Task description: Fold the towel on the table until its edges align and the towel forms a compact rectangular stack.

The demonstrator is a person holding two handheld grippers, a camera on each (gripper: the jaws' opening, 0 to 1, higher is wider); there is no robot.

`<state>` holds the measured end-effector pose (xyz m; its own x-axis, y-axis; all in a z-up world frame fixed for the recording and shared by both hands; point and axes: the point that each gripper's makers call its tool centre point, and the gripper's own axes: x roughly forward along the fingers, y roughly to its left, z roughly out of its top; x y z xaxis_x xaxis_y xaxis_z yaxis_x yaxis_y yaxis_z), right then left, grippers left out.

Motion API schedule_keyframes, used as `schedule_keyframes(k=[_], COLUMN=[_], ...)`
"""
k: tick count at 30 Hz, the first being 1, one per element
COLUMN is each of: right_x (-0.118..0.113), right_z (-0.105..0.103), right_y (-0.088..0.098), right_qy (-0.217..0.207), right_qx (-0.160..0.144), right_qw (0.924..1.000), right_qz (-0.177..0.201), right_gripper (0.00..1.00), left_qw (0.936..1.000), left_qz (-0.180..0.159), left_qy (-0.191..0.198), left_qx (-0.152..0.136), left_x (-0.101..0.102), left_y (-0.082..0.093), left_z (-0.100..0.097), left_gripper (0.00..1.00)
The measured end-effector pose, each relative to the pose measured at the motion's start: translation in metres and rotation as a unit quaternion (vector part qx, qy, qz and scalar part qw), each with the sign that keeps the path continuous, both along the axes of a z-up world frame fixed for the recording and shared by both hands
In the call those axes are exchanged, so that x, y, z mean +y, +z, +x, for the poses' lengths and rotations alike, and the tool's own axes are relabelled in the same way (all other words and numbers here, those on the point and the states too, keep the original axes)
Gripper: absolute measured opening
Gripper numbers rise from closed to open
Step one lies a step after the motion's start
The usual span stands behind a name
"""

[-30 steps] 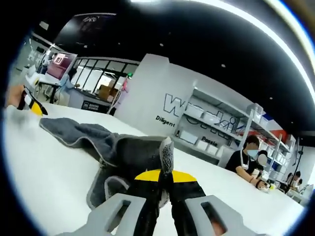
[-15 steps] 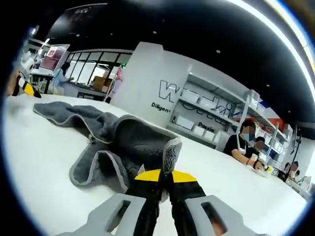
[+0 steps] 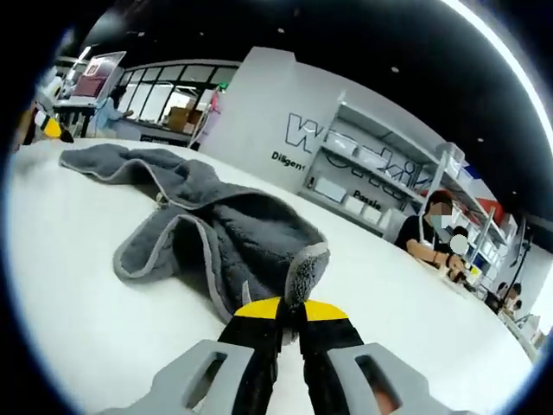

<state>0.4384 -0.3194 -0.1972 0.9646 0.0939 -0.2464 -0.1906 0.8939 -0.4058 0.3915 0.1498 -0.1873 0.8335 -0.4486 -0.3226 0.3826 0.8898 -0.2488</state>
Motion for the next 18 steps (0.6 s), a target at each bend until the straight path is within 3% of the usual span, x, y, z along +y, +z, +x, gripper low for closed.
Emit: schedule_keyframes(k=[4, 10, 18], right_x=[-0.005, -0.01, -0.012], right_z=[-0.001, -0.001, -0.008], right_y=[-0.009, -0.008, 0.018], right_qy=[-0.006, -0.007, -0.004], right_qx=[0.018, 0.019, -0.011], right_qw=[0.9998, 0.9998, 0.9992], right_qz=[-0.011, -0.007, 0.039], right_gripper=[0.07, 0.11, 0.26], left_qw=[1.0, 1.0, 1.0], left_qz=[0.001, 0.001, 0.002], left_qy=[0.002, 0.003, 0.004], left_qx=[0.003, 0.005, 0.005], left_x=[0.0, 0.0, -0.002], left_y=[-0.002, -0.003, -0.004], left_z=[0.0, -0.001, -0.004], left_gripper=[0.82, 0.82, 0.82])
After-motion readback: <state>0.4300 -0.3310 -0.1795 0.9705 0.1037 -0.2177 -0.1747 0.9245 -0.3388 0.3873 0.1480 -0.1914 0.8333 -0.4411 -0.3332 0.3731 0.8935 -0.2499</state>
